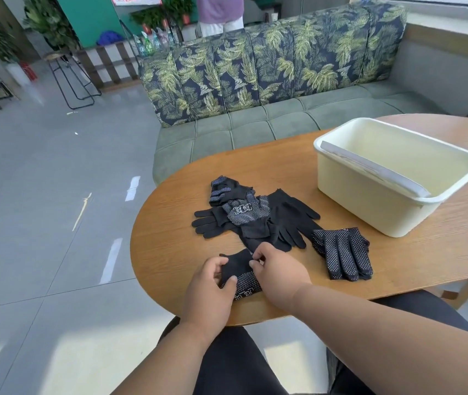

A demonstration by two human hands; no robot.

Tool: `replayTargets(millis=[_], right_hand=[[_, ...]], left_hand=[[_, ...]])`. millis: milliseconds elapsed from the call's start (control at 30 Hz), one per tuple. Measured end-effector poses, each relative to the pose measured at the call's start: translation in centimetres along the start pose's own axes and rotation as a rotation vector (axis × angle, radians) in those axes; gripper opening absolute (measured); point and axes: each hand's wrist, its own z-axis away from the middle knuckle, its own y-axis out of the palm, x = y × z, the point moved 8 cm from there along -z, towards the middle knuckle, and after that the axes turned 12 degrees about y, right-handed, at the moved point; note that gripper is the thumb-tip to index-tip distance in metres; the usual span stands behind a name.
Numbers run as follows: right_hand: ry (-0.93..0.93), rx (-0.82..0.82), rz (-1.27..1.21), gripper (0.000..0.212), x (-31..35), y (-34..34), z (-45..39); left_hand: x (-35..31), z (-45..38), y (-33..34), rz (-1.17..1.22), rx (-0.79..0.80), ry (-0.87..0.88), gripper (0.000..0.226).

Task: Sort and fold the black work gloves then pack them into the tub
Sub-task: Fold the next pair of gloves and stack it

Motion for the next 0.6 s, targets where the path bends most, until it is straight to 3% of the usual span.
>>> replayTargets(millis=[200, 333, 400, 500, 600], right_hand=[[-0.009, 0.023, -0.027, 0.009, -0.7, -0.2, 0.2], [-0.054, 0.012, -0.034, 0.014, -0.8, -0.3, 0.7], [-0.145, 0.003, -0.005, 0.022, -0.5, -0.4, 1.6], [-0.284, 0.096, 0.120, 0.045, -0.1, 0.2, 3.7], [-0.287, 0.123, 0.239, 0.059, -0.6, 0.5, 3.9]], left_hand=[[-1.5, 0.4, -1.4, -0.239, -0.041, 0.168, 0.031], [-2.4, 1.2, 0.2, -0.425, 0.171, 0.374, 0.045], [-2.0, 1.6, 0.9, -0.484, 0.265, 0.382, 0.054], [-2.2, 1.8, 0.7, -0.528, 0.278, 0.395, 0.057], [-2.5, 1.5, 0.6, -0.523, 0.277, 0.402, 0.055]])
